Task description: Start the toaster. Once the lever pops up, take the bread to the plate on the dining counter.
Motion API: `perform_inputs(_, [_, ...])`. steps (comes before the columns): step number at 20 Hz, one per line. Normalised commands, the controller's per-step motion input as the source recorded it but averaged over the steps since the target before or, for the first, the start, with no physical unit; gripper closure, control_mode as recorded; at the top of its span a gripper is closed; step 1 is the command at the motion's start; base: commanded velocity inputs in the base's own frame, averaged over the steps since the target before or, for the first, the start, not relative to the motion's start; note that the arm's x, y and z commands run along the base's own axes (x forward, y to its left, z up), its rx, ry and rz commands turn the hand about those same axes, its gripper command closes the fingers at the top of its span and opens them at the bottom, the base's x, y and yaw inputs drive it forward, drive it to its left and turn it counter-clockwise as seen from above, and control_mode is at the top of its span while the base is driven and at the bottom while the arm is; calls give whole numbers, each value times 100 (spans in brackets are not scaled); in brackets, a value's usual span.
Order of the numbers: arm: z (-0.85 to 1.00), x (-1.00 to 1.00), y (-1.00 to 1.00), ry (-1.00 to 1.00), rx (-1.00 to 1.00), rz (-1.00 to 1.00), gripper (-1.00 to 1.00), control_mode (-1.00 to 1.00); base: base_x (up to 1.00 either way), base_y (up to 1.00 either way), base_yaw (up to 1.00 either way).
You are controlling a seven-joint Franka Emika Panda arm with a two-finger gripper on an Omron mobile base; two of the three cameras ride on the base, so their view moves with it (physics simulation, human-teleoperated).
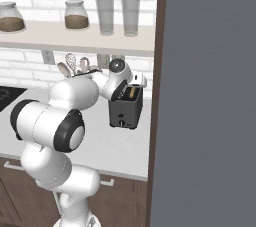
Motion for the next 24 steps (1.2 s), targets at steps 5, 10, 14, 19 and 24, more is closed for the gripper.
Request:
perform_inputs(5, [0, 0, 0, 0, 0, 0, -100, -100, 0, 0, 0])
perform_inputs(10, [0, 0, 0, 0, 0, 0, -100, -100, 0, 0, 0])
perform_inputs(14, [0, 0, 0, 0, 0, 0, -100, -100, 0, 0, 0])
perform_inputs(19, [0, 0, 0, 0, 0, 0, -100, -100, 0, 0, 0])
perform_inputs(24, [0, 0, 0, 0, 0, 0, -100, -100, 0, 0, 0])
